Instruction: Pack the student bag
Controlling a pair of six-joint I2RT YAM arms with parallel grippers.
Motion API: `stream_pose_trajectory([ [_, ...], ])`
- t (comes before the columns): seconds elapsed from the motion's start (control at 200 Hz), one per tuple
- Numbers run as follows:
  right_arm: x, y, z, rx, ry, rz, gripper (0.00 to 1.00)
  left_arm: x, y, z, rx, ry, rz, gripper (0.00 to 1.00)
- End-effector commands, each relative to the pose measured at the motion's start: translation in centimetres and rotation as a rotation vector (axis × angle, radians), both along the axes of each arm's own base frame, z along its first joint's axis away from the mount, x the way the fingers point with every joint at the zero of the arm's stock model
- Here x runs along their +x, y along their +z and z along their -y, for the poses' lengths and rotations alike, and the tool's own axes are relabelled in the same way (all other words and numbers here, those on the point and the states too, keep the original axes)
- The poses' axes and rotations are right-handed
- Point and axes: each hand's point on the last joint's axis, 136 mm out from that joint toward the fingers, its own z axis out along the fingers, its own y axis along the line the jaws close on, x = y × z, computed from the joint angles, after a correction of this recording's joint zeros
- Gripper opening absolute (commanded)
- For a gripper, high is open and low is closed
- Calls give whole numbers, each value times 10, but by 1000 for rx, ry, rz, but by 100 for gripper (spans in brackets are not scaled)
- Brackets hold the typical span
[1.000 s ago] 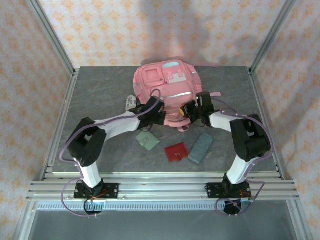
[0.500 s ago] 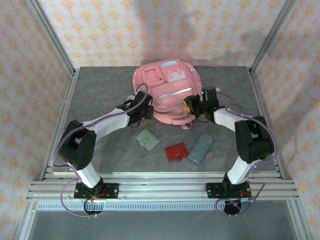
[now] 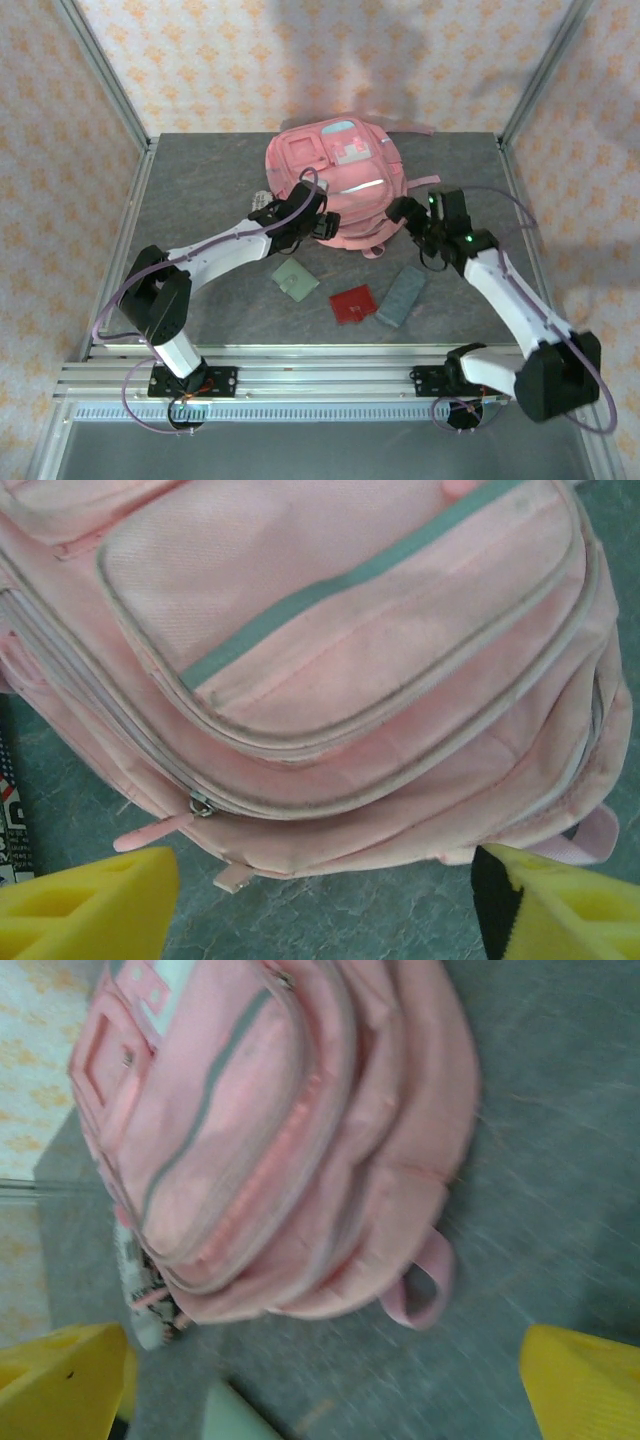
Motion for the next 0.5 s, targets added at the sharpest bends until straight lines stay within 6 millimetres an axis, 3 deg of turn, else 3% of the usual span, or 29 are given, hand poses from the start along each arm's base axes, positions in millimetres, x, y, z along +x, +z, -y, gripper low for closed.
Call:
stream_pose_trajectory([
  [0.0,-45,-34,26,-120,-31,-114,100,9,12,13,21,-72,45,81],
  [0.17,-66,-49,29,-93,-43,-147,98,42,-2,26,263,-156,51,84],
  [0.19,-67,-52,30,-93,-46,-150,98,46,-13,28,300,-170,35,84],
  [0.24,-70,-56,31,-92,-53,-159,98,53,-21,35,364,-208,37,85],
  [0.34,-76,-64,29,-68,-54,-173,96,61,-33,47,441,-280,45,85],
  [0.496,-83,-70,26,-40,-50,-181,94,83,-40,48,530,-259,80,85],
])
